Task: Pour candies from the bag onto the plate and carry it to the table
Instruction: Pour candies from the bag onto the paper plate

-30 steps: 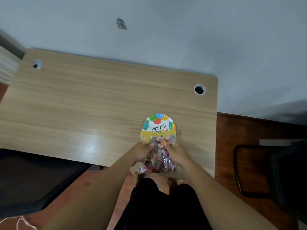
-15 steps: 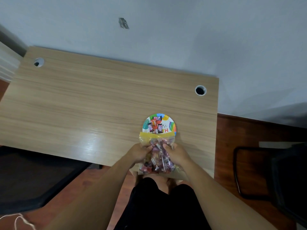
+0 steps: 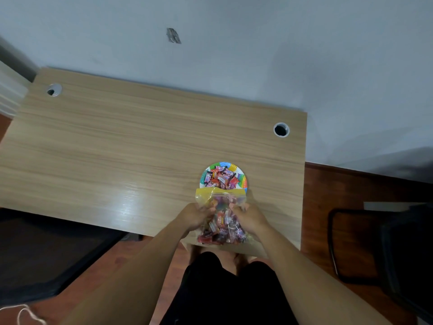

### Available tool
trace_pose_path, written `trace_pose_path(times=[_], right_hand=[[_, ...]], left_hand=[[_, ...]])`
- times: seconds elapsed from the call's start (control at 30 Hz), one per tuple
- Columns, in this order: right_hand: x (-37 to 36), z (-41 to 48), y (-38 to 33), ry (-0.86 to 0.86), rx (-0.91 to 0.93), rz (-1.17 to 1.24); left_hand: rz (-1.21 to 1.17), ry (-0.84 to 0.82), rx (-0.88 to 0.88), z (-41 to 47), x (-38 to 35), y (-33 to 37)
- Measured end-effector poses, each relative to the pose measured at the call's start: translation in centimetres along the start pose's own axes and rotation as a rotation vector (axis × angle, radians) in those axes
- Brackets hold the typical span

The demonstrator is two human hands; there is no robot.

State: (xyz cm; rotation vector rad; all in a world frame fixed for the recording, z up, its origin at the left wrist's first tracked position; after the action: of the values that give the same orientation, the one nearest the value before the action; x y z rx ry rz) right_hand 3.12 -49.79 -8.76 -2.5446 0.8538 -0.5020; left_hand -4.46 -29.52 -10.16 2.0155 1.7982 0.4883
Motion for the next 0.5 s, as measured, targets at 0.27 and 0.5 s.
trace_pose_path(times=[0.27,0.5], right_hand=[[0.3,0.4,0.1,-0.011,-0.002,-0.015],[0.1,0.4,0.6,-0.045,-0.004,0.102]], left_hand=[[-0.030,-0.055,-0.019,-0.2,-0.1,0.5],[-0.127,-0.208,-0.027,-0.3,-0.9,0.3]])
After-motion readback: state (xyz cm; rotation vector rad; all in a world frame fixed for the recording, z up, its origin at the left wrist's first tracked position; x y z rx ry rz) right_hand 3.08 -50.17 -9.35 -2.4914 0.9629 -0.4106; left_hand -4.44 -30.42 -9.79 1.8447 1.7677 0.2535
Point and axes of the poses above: each hand's wrist, its own z-axis towards the middle knuckle, its own x-axis out of the back of the hand, y = z × x, the point moved 7 cm from there along z, towards the middle knuckle, and after that the axes turned 12 degrees about -y, right-handed, at the moved point
